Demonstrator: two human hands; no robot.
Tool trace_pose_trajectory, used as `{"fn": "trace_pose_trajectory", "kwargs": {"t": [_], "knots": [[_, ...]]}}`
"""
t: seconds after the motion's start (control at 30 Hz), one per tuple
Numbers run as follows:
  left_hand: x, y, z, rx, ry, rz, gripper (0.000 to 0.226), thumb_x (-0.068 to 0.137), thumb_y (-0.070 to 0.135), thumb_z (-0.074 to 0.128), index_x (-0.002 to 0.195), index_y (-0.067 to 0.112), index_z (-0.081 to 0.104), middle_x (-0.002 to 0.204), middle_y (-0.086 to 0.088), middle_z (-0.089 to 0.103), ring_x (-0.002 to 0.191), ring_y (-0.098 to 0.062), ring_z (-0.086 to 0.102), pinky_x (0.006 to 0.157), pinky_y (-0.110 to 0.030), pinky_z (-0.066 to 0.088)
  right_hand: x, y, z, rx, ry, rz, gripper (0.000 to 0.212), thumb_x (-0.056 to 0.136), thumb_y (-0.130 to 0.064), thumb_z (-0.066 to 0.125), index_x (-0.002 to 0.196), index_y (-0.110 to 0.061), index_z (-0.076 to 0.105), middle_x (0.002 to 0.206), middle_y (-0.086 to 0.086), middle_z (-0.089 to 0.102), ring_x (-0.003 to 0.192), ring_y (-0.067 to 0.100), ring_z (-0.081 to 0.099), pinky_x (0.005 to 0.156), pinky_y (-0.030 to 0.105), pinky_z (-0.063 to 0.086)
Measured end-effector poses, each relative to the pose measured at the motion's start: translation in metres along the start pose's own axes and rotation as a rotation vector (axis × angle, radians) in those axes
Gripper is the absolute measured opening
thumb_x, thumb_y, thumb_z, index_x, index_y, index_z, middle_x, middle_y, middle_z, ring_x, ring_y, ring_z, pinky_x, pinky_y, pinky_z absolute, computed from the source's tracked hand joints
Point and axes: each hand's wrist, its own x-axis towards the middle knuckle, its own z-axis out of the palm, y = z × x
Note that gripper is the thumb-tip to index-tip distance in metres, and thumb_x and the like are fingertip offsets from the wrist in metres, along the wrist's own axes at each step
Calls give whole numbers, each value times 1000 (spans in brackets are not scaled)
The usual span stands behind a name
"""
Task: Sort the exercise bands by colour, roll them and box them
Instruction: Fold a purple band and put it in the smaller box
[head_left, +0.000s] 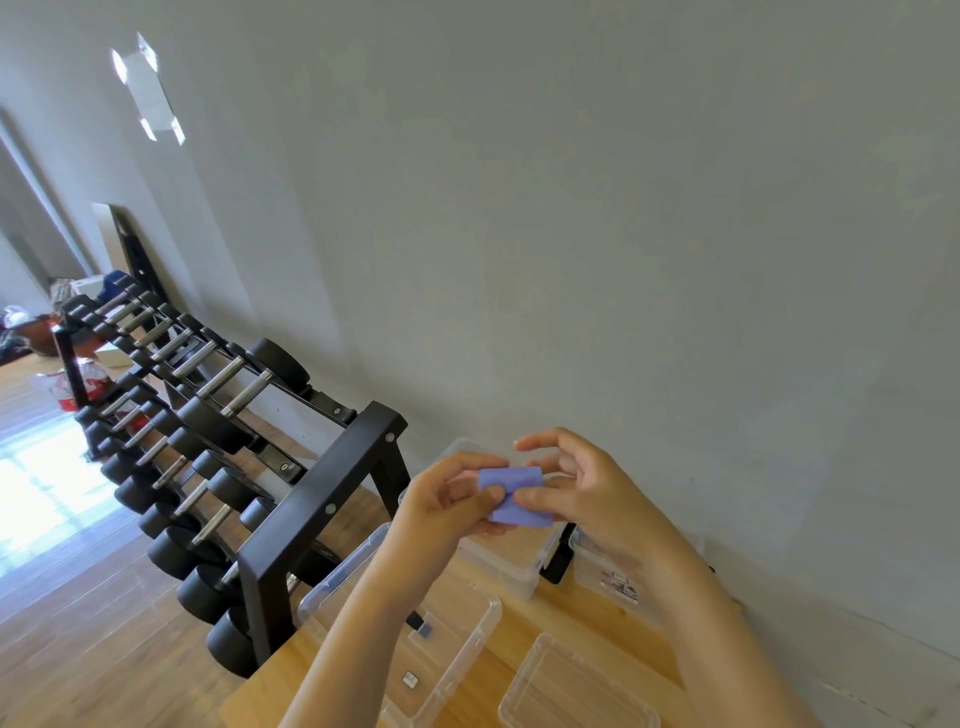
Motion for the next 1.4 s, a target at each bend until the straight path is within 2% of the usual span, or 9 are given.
{"fn": "trace_pose_trajectory", "kwargs": {"t": [0.17, 0.3, 0.43, 0.67, 0.83, 1.0, 1.17, 1.33, 1.4], "knots": [[-2, 1, 0, 42, -32, 16, 23, 90, -2, 59, 112, 5, 62, 104, -13, 73, 94, -27, 72, 77, -35, 60, 1, 6, 2, -63, 75, -13, 8, 86, -19, 72, 93, -20, 68, 92, 4, 73, 80, 15, 72, 65, 23, 55], [-5, -3, 6, 18, 15, -24, 32, 86, 20, 65, 114, 6, 59, 98, -12, 75, 90, -31, 72, 80, -39, 60, -1, 11, 5, -115, 99, -74, 6, 87, -20, 72, 92, -22, 69, 90, -2, 74, 84, 11, 71, 70, 24, 58], [-5, -4, 9, -1, 99, -60, 42, 75, 31, 69, 107, 4, 62, 94, -15, 74, 87, -27, 73, 74, -33, 61, -1, 15, 8, -168, 138, -106, 5, 88, -20, 70, 92, -23, 69, 87, -4, 73, 83, 9, 70, 71, 27, 59], [-6, -8, 9, 67, 119, 4, 17, 85, -2, 67, 99, 8, 65, 82, -3, 76, 78, -16, 74, 65, -19, 56, 0, 19, 12, -192, 204, -130, 3, 88, -24, 70, 89, -21, 69, 82, -4, 71, 79, 6, 67, 68, 19, 53], [-6, -7, 2, 115, 65, 38, 20, 89, -2, 62, 104, 11, 67, 88, -12, 75, 83, -22, 73, 69, -23, 57, 0, 19, 10, -141, 213, -144, 5, 88, -26, 69, 88, -21, 69, 82, -1, 72, 78, 9, 67, 65, 18, 51], [-9, -5, -2, 148, 24, 48, 23, 91, -3, 59, 101, 15, 69, 91, -8, 76, 85, -19, 74, 70, -22, 57, 0, 18, 10, -122, 177, -132, 10, 88, -29, 68, 90, -19, 69, 82, 2, 72, 78, 13, 69, 65, 22, 53], [-12, -7, 1, 162, 19, 22, 25, 90, 4, 64, 113, 14, 65, 101, -3, 72, 90, -14, 71, 75, -26, 57, -1, 19, 10, -134, 156, -124, 5, 88, -26, 70, 90, -22, 69, 80, -1, 71, 78, 10, 68, 65, 20, 52], [-11, -10, 3, 138, 127, 69, 8, 92, 7, 61, 98, 5, 67, 90, -7, 73, 84, -20, 71, 72, -33, 60, -6, 15, 13, -109, 111, -115, 9, 89, -28, 69, 96, -25, 66, 76, -5, 69, 74, 8, 65, 63, 17, 48], [-11, -9, 4, 116, 156, 72, 18, 90, 18, 61, 94, 1, 67, 88, -14, 72, 80, -22, 71, 71, -34, 60, -9, 13, 13, -109, 69, -129, 25, 84, -24, 74, 106, -29, 64, 88, -9, 70, 81, 3, 66, 67, 17, 51]]}}
